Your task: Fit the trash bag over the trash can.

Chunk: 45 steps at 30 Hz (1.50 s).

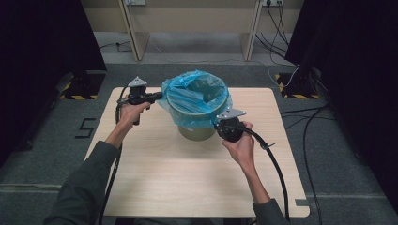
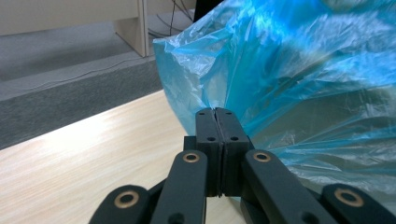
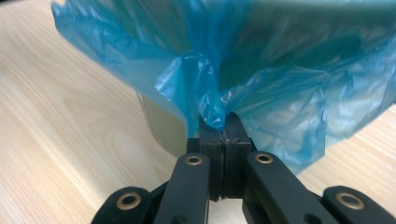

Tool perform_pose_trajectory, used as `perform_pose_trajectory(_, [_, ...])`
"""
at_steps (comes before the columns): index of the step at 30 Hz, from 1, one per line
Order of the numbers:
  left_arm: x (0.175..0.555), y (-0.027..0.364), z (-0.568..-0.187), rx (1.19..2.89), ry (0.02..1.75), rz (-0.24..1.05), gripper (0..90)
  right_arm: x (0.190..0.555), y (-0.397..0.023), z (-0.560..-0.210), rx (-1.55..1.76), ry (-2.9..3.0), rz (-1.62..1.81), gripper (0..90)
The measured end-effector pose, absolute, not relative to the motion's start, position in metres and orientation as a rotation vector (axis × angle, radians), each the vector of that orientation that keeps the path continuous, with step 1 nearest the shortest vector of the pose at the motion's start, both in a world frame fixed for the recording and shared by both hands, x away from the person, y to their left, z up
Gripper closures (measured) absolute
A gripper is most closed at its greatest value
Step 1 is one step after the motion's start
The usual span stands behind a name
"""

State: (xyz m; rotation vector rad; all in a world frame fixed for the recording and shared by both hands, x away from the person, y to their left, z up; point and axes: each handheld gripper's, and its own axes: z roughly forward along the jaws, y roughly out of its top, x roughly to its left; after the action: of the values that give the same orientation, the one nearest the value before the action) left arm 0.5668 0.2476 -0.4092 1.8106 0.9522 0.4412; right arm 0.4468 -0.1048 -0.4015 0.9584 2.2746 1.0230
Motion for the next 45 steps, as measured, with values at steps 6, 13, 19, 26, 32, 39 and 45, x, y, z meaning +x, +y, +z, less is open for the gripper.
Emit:
perform_pose_trajectory(6, [0.562, 0.248, -0.413, 1.808, 0.955, 0.435, 83.0, 0.452, -0.11, -0.419, 0.977, 2.291, 0.965, 89.7])
perform_pose_trajectory(13, [0.557, 0.258, -0.396, 1.795, 0.968, 0.455, 52.7, 0.449, -0.124, -0.42, 1.044, 2.287, 0.95, 55.7])
perform_pose_trajectory(19, [0.556, 0.265, -0.368, 1.735, 0.955, 0.523, 44.2, 0.426, -0.147, -0.38, 1.039, 2.192, 1.051, 44.2])
perform_pose_trajectory(26, [0.562, 0.247, -0.353, 1.749, 0.934, 0.54, 44.2, 0.422, -0.152, -0.349, 1.084, 2.068, 1.179, 40.0])
perform_pose_trajectory(32, [0.566, 0.231, -0.351, 1.746, 0.93, 0.525, 42.9, 0.451, -0.133, -0.336, 1.167, 1.983, 1.257, 39.1])
perform_pose_trajectory(39, [0.564, 0.231, -0.345, 1.739, 0.923, 0.524, 41.1, 0.49, -0.131, -0.346, 1.264, 1.984, 1.263, 51.2])
perform_pose_trajectory(45, [0.562, 0.231, -0.349, 1.754, 0.929, 0.518, 39.9, 0.509, -0.138, -0.347, 1.252, 2.004, 1.281, 60.9])
